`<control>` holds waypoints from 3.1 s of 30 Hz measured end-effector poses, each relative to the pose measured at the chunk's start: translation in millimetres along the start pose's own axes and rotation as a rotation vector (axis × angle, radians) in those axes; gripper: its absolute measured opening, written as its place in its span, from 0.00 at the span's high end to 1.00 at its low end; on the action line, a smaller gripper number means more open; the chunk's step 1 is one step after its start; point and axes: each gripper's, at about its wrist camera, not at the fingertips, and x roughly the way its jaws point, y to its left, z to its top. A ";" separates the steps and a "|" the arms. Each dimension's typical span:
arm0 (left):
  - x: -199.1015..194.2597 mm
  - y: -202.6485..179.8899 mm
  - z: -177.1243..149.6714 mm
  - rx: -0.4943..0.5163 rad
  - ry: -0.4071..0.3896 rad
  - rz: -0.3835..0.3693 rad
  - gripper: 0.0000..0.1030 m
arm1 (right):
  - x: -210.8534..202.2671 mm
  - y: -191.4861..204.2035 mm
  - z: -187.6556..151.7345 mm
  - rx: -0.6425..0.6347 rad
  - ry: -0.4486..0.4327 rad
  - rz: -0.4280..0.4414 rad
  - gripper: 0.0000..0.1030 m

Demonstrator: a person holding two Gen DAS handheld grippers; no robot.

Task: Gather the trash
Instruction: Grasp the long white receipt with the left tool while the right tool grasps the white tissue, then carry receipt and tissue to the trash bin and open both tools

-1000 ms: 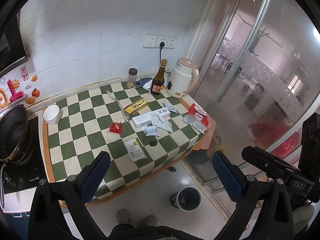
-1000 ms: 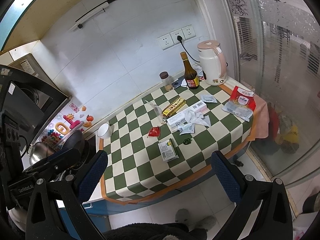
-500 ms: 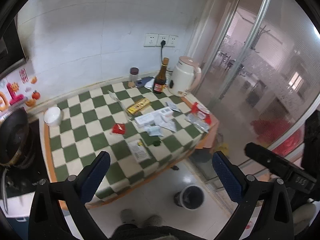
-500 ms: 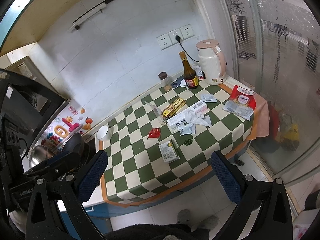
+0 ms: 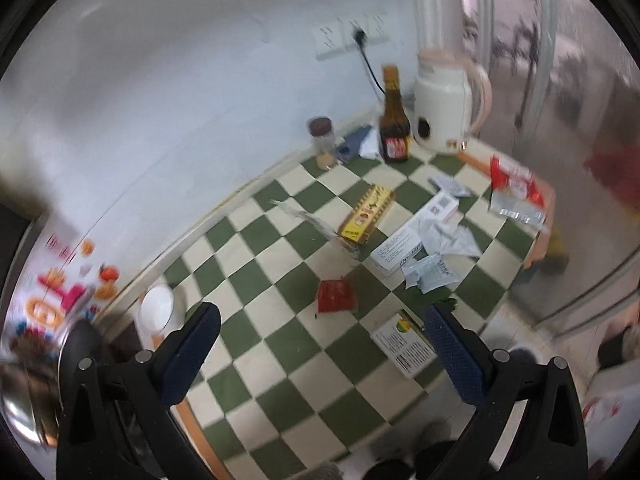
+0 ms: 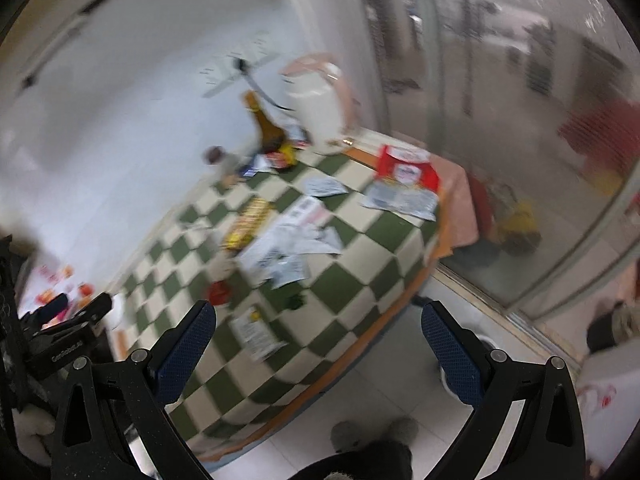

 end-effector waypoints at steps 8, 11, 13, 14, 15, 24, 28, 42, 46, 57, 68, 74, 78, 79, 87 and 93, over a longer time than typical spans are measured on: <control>141.2 -66.1 49.9 0.281 0.194 -0.028 0.09 | 109.4 -52.6 42.5 0.074 0.120 -0.093 0.00; 191.4 -92.2 66.1 0.390 0.264 -0.034 0.26 | 163.8 -68.9 61.4 0.082 0.188 -0.101 0.04; 222.9 -106.8 77.9 0.436 0.313 -0.061 0.26 | 200.1 -78.3 73.6 0.088 0.242 -0.092 0.16; 234.3 -112.5 81.1 0.455 0.332 -0.069 0.26 | 218.2 -79.7 78.3 0.093 0.267 -0.085 0.17; 247.9 -119.4 84.8 0.478 0.353 -0.076 0.26 | 236.4 -82.5 84.2 0.099 0.294 -0.077 0.18; 312.7 -139.1 90.1 0.477 0.505 -0.189 0.47 | 325.6 -56.9 97.5 0.108 0.456 0.047 0.18; 307.6 -102.1 89.4 0.262 0.529 -0.169 0.48 | 343.0 -31.3 93.3 0.078 0.485 0.096 0.18; 323.2 -47.8 46.2 -0.047 0.565 -0.151 0.48 | 393.0 90.4 79.2 -0.223 0.401 -0.008 0.72; 321.8 -63.1 48.9 -0.029 0.531 -0.107 0.51 | 390.8 86.6 78.1 -0.230 0.374 -0.033 0.92; 249.0 -81.2 53.3 -0.014 0.344 -0.055 0.55 | 323.8 39.8 99.8 -0.114 0.221 -0.011 0.94; 152.4 -91.4 49.9 0.102 0.122 -0.145 0.57 | 209.4 -29.7 68.5 0.116 0.047 -0.087 0.94; 110.0 -138.7 38.4 0.243 0.042 -0.274 0.57 | 150.6 -106.8 9.1 0.311 -0.013 -0.149 0.94; 88.7 -204.4 14.0 0.365 0.073 -0.415 0.57 | 121.1 -190.9 -61.4 0.493 0.004 -0.217 0.94; 86.1 -223.9 5.5 0.400 0.092 -0.450 0.57 | 116.1 -209.4 -78.0 0.530 0.012 -0.237 0.94; 149.9 -416.3 -114.9 0.684 0.418 -0.634 0.57 | 140.6 -385.6 -244.4 0.858 0.166 -0.319 0.94; 304.6 -555.9 -217.8 0.781 0.613 -0.568 0.56 | 272.6 -497.1 -346.0 1.005 0.251 -0.222 0.94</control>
